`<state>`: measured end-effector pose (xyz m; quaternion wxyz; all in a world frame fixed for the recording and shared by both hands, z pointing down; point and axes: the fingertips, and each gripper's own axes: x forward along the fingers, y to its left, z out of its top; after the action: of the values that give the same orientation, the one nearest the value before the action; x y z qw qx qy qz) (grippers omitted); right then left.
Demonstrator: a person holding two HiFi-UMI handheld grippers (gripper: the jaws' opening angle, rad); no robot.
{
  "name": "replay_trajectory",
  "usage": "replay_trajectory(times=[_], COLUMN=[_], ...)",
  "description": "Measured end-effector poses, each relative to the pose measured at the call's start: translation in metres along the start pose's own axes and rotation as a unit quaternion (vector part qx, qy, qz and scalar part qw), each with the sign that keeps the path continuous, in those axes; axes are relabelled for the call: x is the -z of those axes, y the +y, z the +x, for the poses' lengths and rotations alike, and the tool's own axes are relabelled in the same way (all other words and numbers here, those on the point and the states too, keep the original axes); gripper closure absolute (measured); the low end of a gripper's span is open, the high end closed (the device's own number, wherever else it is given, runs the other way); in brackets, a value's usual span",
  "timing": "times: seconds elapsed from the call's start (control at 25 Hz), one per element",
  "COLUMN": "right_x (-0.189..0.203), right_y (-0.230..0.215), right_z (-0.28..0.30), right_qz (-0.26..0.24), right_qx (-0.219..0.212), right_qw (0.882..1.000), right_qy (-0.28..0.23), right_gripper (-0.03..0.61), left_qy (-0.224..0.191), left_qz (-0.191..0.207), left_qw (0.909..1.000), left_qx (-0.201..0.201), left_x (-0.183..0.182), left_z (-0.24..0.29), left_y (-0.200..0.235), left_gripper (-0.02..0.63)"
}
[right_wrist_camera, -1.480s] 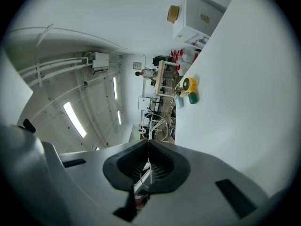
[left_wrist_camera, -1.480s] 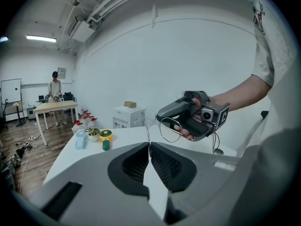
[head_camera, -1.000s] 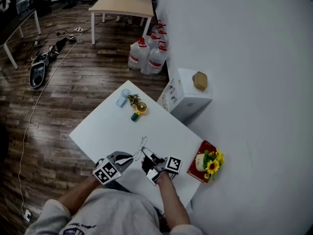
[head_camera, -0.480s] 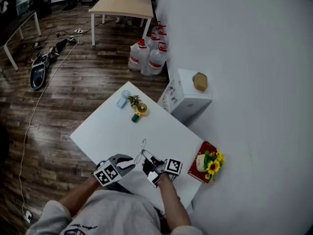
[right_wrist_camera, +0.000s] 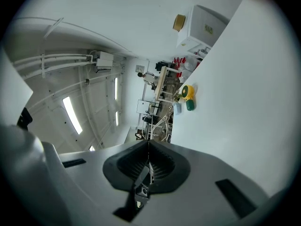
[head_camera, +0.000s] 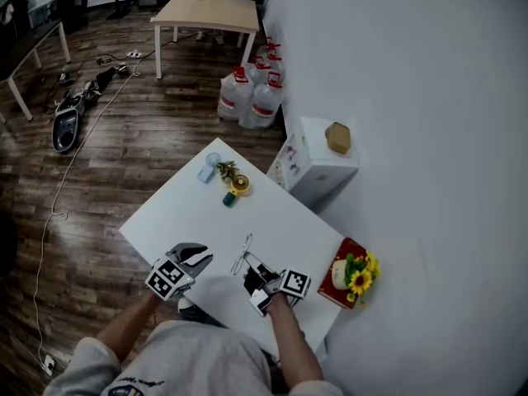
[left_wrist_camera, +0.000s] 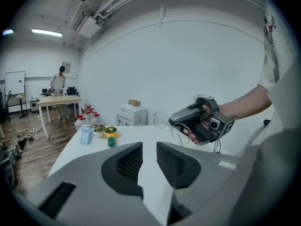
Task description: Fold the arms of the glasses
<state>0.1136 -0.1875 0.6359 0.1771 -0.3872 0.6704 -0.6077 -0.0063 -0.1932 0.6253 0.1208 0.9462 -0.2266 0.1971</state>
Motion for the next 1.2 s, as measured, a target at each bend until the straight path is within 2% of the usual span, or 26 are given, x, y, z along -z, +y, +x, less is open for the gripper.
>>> replay_trajectory(times=[0.24, 0.4, 0.56, 0.72, 0.84, 0.92, 1.04, 1.16, 1.2], right_x=[-0.003, -0.004, -0.005, -0.011, -0.011, -0.009, -0.006, -0.007, -0.006], right_y=[-0.002, -0.002, -0.002, 0.017, 0.046, 0.051, 0.036, 0.054, 0.055], right_z=[-0.008, -0.014, -0.018, -0.015, -0.007, -0.007, -0.014, -0.008, -0.007], right_qz=[-0.023, -0.031, -0.035, -0.104, -0.159, -0.16, -0.119, -0.156, -0.159], right_qx=[0.011, 0.014, 0.018, -0.03, -0.09, -0.092, -0.045, -0.097, -0.1], right_qw=[1.0, 0.999, 0.999, 0.994, 0.983, 0.983, 0.992, 0.983, 0.982], right_qy=[-0.007, -0.012, -0.015, -0.011, -0.006, -0.006, -0.015, -0.012, -0.011], right_gripper=[0.568, 0.568, 0.568, 0.568, 0.568, 0.569, 0.569, 0.569, 0.569], left_qy=[-0.023, -0.043, -0.056, -0.06, -0.061, -0.059, -0.057, -0.057, -0.056], left_qz=[-0.013, -0.026, -0.032, -0.032, -0.034, -0.035, -0.037, -0.04, -0.041], left_qw=[0.999, 0.9971, 0.9951, 0.9941, 0.9939, 0.994, 0.994, 0.9938, 0.9938], left_qx=[-0.036, -0.057, -0.076, -0.084, -0.086, -0.086, -0.086, -0.087, -0.087], left_x=[-0.018, -0.034, -0.045, -0.048, -0.047, -0.046, -0.042, -0.04, -0.039], left_z=[-0.016, -0.026, -0.034, -0.037, -0.039, -0.04, -0.04, -0.042, -0.042], left_y=[0.028, 0.041, 0.05, 0.054, 0.055, 0.055, 0.052, 0.051, 0.051], left_gripper=[0.526, 0.576, 0.597, 0.604, 0.607, 0.607, 0.607, 0.607, 0.607])
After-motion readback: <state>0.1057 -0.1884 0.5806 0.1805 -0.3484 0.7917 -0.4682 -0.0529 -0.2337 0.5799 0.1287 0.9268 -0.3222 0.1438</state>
